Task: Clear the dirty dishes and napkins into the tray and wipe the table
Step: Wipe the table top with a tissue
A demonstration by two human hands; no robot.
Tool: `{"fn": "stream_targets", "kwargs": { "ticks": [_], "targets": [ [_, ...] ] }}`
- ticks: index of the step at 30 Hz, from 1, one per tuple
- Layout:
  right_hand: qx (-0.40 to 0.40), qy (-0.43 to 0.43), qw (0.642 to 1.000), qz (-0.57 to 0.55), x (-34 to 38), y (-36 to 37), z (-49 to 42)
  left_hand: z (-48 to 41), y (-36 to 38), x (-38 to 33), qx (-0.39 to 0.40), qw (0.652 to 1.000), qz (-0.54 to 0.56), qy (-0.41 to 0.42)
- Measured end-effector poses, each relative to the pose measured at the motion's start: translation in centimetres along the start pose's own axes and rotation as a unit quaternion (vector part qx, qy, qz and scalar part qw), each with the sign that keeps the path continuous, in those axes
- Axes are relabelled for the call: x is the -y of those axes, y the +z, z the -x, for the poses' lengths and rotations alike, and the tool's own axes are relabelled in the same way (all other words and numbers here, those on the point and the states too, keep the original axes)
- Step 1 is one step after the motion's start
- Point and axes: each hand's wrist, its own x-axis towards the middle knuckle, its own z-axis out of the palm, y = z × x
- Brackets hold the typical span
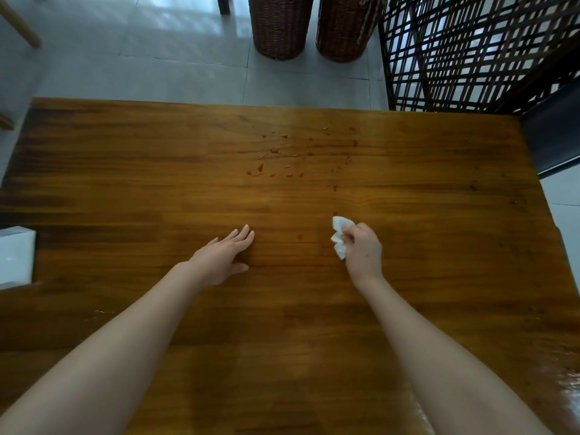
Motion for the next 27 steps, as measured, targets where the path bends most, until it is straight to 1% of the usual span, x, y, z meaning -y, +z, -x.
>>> {"fn": "stream_targets", "kwargs": {
  "ticks": [4,7,8,13,17,19,22,25,27],
  "targets": [
    [0.028,-0.032,0.999,-0.022,2.2,2.3,1.9,0.0,0.4,0.1,-0.012,1.000,0.027,-0.005],
    [0.048,-0.082,0.995,-0.005,1.3,1.8,1.6,-0.1,0.5,0.2,-0.020,0.999,0.032,-0.010],
    [0.044,-0.085,0.995,-0.001,0.7,1.4,1.2,-0.1,0.6,0.1,-0.023,0.999,0.031,-0.012],
    [-0.035,0.022,0.999,-0.014,-1.7,-0.3,-1.7,-0.3,0.7,-0.2,-0.038,0.999,0.020,-0.019],
    [-0.080,0.080,0.993,-0.032,0.2,1.1,-2.0,-0.4,0.9,-0.3,-0.039,0.999,0.017,-0.025],
    [-0.063,0.053,0.996,-0.028,1.5,2.0,-1.5,-0.4,1.1,-0.3,-0.040,0.999,0.020,-0.027],
    [-0.019,-0.022,0.999,-0.020,3.7,3.1,-0.4,-0.6,1.0,-0.3,-0.036,0.999,0.015,-0.029],
    [0.023,-0.116,0.993,0.014,5.6,4.6,1.8,-0.6,0.8,-0.3,-0.029,0.999,0.007,-0.032],
    [0.053,-0.163,0.985,0.039,6.0,5.0,3.0,-0.6,0.6,-0.4,-0.024,0.999,0.003,-0.036]
  ]
}}
